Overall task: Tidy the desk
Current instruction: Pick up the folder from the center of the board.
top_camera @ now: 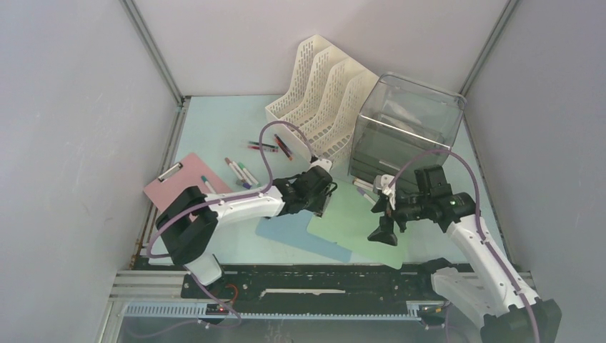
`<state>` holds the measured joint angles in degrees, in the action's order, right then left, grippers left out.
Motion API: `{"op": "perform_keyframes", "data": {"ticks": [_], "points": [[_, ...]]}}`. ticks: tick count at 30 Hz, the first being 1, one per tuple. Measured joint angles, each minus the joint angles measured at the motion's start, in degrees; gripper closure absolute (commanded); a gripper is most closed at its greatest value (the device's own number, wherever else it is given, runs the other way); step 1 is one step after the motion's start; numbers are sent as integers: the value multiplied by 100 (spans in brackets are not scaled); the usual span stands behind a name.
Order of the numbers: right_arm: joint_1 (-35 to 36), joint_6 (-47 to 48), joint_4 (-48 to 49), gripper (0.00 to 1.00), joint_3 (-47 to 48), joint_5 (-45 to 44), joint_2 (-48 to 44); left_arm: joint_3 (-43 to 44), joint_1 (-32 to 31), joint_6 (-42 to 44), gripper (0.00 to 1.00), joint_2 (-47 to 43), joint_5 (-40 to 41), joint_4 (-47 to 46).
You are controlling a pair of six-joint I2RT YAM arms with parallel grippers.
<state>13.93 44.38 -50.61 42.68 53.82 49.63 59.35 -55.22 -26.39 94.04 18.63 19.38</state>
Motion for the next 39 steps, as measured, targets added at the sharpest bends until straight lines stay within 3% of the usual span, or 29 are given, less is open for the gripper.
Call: {"op": "perform_keyframes", "data": {"ticks": [7,13,25,28,32,39], "points": [[-129,7,11,0,-2,-229,17,-103,116,210,42,-37,-577,-326],[-387,13,11,0,-2,-229,-216,63,195,341,60,361,-732,-446],[-468,22,-15,0,-2,-232,-232,564,280,549,66,1130,-658,-273],[-483,22,-15,0,-4,-234,-232,682,280,553,77,1257,-627,-208],[-485,22,-15,0,-4,-234,-232,807,278,616,99,1366,-522,-203],[-485,24,-20,0,-4,-234,-232,850,245,654,100,1403,-310,-199]]}}
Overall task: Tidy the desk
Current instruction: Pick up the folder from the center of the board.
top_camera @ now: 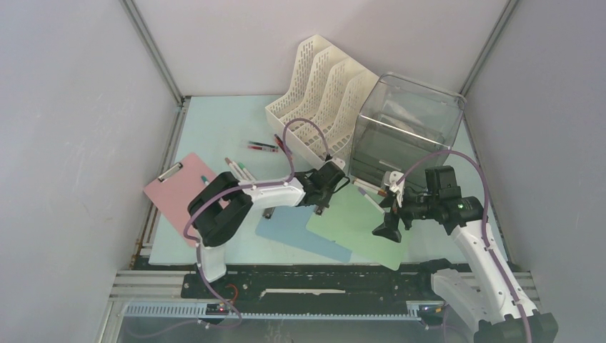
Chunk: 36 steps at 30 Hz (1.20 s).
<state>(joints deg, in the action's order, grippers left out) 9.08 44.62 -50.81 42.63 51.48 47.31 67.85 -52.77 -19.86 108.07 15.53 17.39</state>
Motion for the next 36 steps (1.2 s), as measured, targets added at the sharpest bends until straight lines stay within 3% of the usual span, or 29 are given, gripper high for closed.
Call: {"op": "perform_keyframes", "data": {"ticks": [15,23,24,28,29,32,36], "points": [[669,-15,79,0,0,4,354,-70,-20,142,100,-1021,562,614],[1742,-256,861,0,-4,-472,664,-85,22,136,98,-1263,492,839],[1840,-275,962,0,-4,-527,728,-114,48,136,92,-1276,437,817],[2203,-345,1189,0,-4,-737,1060,-446,282,109,51,-1399,35,691],[2234,-350,1196,0,-4,-763,1108,-570,348,79,45,-1451,-92,649],[2251,-361,1200,0,-4,-837,1156,-1047,531,15,37,-1718,-566,393],[2253,-358,1200,0,-4,-885,1174,-1705,739,-173,35,-2159,-1360,-105]]}}
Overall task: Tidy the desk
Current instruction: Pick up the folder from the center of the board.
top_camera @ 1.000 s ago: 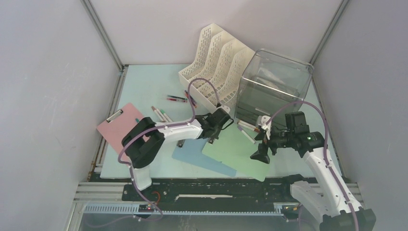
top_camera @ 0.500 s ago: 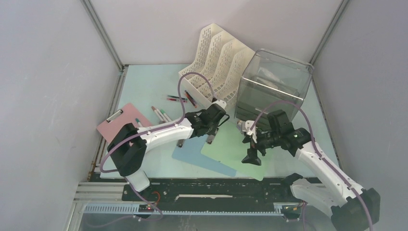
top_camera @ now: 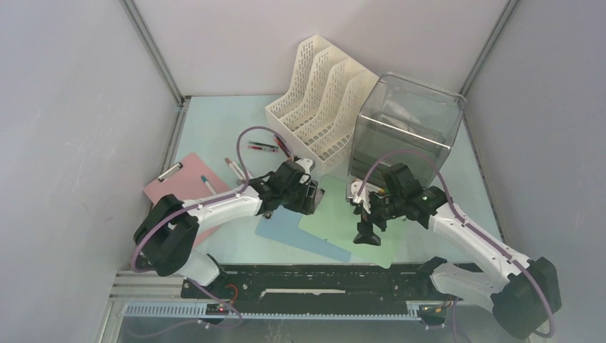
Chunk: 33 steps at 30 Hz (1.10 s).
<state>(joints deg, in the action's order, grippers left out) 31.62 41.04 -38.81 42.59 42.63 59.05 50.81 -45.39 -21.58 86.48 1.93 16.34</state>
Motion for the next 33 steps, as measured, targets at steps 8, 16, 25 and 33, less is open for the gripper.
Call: {"op": "perform_keyframes", "data": {"ticks": [8,16,25,33], "points": [[396,-199,343,15,-63,-868,614,-570,293,-297,31,-227,-1014,-756],[496,-614,719,21,-109,-1696,979,-579,603,-236,36,-15,-1152,-1145],[529,-752,850,20,-109,-1878,1038,-109,608,-4,46,743,-868,-973],[529,-758,859,20,-109,-1908,1038,535,387,210,59,1349,-326,-638]]}}
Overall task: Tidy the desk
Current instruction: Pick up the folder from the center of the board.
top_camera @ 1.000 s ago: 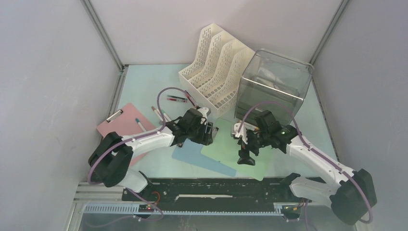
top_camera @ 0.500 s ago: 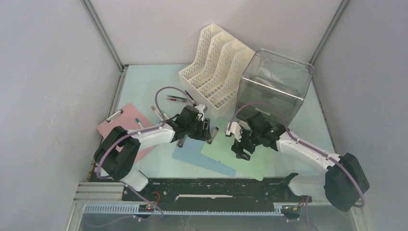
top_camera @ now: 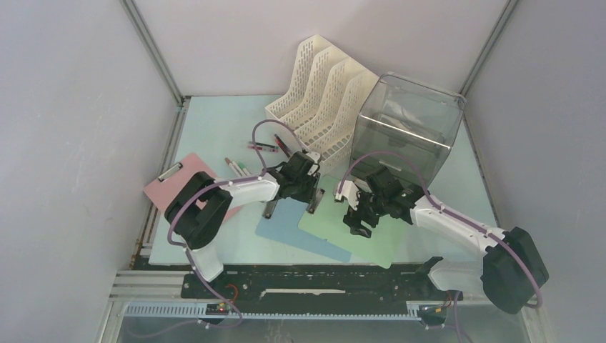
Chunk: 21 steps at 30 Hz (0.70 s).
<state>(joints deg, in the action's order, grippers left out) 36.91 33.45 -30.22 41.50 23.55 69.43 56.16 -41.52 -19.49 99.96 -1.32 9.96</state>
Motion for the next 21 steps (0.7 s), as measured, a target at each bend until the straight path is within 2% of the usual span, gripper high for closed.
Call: {"op": "perform_keyframes", "data": {"ticks": [13,21], "points": [[0,2,0,19,0,-15,0,343,-275,199,73,227,472,323],[0,0,-2,19,0,-13,0,350,-413,201,99,227,551,321]]}}
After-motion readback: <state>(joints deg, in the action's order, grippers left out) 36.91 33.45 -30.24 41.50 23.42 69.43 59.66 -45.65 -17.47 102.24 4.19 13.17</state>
